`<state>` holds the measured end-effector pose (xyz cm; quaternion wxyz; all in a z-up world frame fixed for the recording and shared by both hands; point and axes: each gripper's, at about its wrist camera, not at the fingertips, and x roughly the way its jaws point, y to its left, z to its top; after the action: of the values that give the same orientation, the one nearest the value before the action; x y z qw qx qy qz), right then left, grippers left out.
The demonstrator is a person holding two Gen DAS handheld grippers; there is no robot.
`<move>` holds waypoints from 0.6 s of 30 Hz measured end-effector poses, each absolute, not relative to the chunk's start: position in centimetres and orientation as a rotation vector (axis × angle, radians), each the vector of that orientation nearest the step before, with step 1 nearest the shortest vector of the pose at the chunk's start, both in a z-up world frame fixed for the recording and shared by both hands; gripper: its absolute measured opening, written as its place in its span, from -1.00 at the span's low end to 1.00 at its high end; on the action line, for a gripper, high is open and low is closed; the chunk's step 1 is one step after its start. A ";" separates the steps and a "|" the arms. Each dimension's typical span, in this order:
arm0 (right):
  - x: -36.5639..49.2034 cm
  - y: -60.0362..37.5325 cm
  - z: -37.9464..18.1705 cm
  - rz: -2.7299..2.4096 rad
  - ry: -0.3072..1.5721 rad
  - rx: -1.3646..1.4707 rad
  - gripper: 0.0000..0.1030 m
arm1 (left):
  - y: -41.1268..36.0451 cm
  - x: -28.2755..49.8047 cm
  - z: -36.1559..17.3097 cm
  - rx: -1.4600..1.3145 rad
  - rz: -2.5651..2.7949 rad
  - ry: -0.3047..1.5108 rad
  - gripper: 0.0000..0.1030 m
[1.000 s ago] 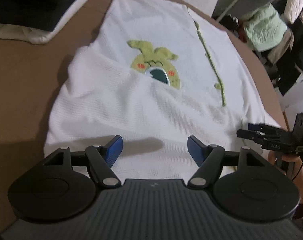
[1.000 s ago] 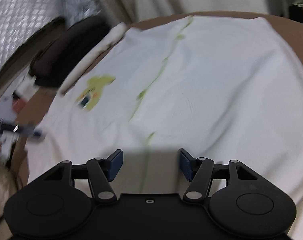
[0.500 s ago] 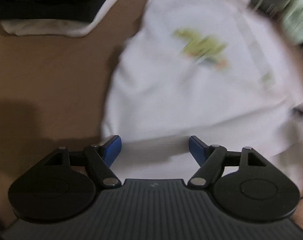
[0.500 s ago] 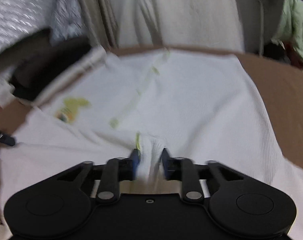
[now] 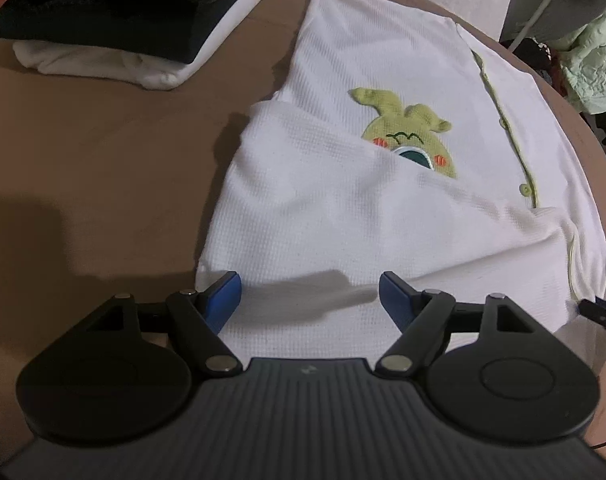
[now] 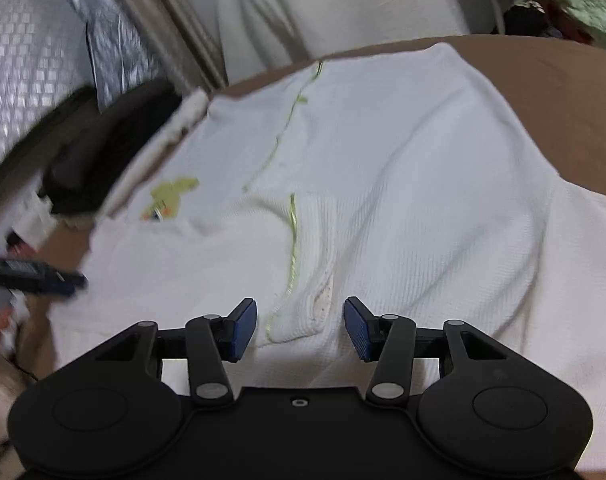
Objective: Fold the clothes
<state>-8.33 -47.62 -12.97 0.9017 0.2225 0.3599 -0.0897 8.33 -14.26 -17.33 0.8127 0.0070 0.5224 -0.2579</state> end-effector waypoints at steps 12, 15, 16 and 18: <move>-19.5 -50.6 -12.3 -0.303 0.638 0.733 -0.13 | -17.0 4.3 -15.0 0.136 -0.584 0.950 0.48; -23.0 -50.8 -13.2 -0.347 0.611 0.845 0.27 | -18.6 1.8 -12.7 -0.021 -0.717 0.903 0.48; -23.3 -50.7 -13.6 -0.358 0.609 0.856 0.27 | -20.0 0.8 -12.5 -0.039 -0.759 0.898 0.48; -23.6 -51.0 -14.8 -0.363 0.564 0.917 0.30 | -23.2 -1.1 -12.7 -0.034 -0.829 0.907 0.48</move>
<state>-23.62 -51.05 -14.75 0.8430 0.4342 0.2671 -0.1719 -1.13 -23.15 -12.74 0.8170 -0.0159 0.4256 -0.3888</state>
